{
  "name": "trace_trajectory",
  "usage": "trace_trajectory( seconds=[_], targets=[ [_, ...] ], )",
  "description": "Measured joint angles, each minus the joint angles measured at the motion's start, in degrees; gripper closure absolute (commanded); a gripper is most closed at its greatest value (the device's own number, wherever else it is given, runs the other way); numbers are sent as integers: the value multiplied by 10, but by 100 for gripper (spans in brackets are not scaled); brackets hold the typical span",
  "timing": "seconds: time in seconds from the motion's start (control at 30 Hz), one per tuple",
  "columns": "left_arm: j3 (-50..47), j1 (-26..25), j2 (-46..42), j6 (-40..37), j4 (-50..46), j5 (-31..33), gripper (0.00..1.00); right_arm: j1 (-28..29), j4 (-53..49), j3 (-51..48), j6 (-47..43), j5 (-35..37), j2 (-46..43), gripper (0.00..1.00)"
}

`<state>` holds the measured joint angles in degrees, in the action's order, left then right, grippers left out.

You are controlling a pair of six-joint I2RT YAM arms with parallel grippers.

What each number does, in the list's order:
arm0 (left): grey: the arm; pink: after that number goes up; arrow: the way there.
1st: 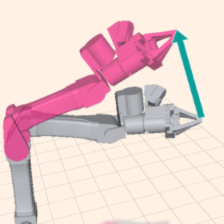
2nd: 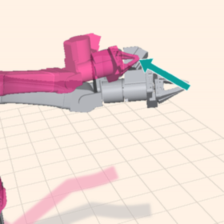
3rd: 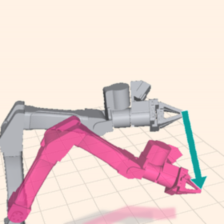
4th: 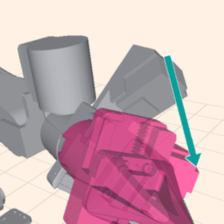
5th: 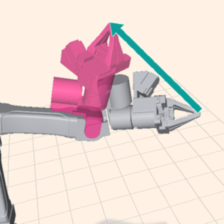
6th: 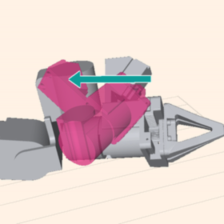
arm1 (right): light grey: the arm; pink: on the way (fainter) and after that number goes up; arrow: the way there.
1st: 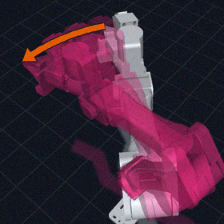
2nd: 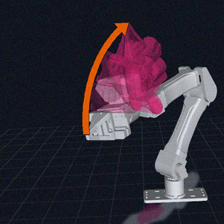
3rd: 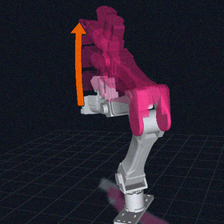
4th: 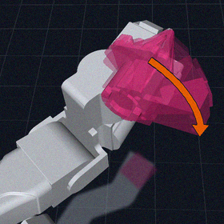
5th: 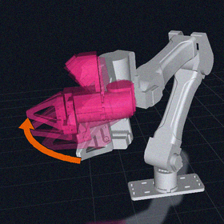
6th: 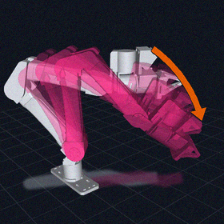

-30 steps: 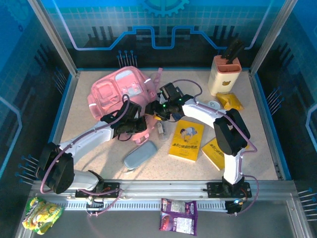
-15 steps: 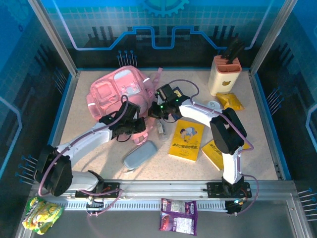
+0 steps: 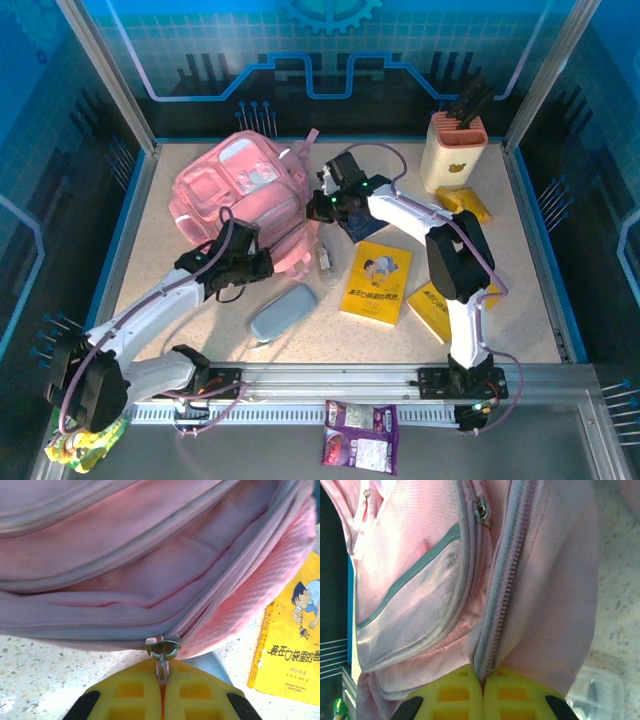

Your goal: Pack the student bag

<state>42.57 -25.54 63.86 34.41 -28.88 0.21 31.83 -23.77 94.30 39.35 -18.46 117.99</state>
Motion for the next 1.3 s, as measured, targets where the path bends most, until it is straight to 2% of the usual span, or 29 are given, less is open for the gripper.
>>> trace_trajectory(
  seconds=[0.07, 0.13, 0.4, 0.5, 0.67, 0.83, 1.0, 1.3],
  targets=[
    [-5, 6, -3, 1, -4, 0, 100, -6, -8, 20, -9, -2, 13, 99],
    [-7, 8, -2, 2, 1, -7, 100, -11, -15, 41, -18, -7, 27, 91],
    [3, 7, 57, 17, 42, -61, 100, -12, -40, 45, -51, 6, 30, 48],
    [12, 6, 74, 17, 52, -62, 100, -11, -74, 20, -56, 20, 3, 43],
    [18, 0, 79, 17, 69, -66, 100, -4, -130, -3, -46, 24, -55, 38],
    [21, -9, 83, 17, 78, -65, 100, 32, -150, -4, -19, 33, -87, 36],
    [23, -10, 83, 17, 79, -65, 100, 71, -140, -18, 29, 30, -88, 36],
    [23, -13, 83, 17, 83, -66, 100, 84, -112, -2, 83, 36, -24, 38]
  ],
)
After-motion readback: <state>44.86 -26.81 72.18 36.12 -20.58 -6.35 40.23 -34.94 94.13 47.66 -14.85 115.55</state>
